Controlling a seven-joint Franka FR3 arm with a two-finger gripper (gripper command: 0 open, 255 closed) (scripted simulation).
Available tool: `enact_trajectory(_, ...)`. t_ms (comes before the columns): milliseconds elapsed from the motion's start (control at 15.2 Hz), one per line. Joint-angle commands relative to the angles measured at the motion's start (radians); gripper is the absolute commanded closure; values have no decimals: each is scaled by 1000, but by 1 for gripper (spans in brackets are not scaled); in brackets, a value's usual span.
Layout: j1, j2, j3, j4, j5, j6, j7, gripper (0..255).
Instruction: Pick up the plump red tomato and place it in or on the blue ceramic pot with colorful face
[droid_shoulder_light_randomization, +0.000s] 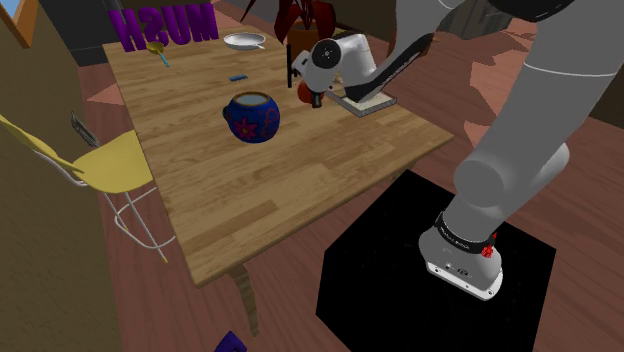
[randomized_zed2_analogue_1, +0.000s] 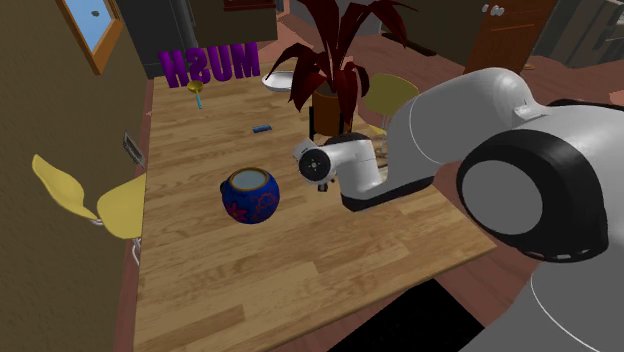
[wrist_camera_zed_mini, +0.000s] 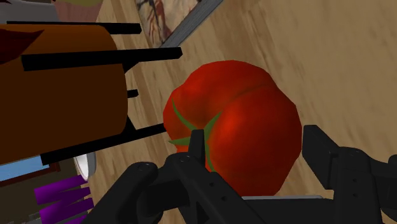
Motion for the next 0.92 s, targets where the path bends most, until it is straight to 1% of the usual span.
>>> enact_trajectory(0,-4,-20,1,-3,35,3,-38,255)
enact_trajectory(858,-13,-139,15,-3,286,-10,-291,255)
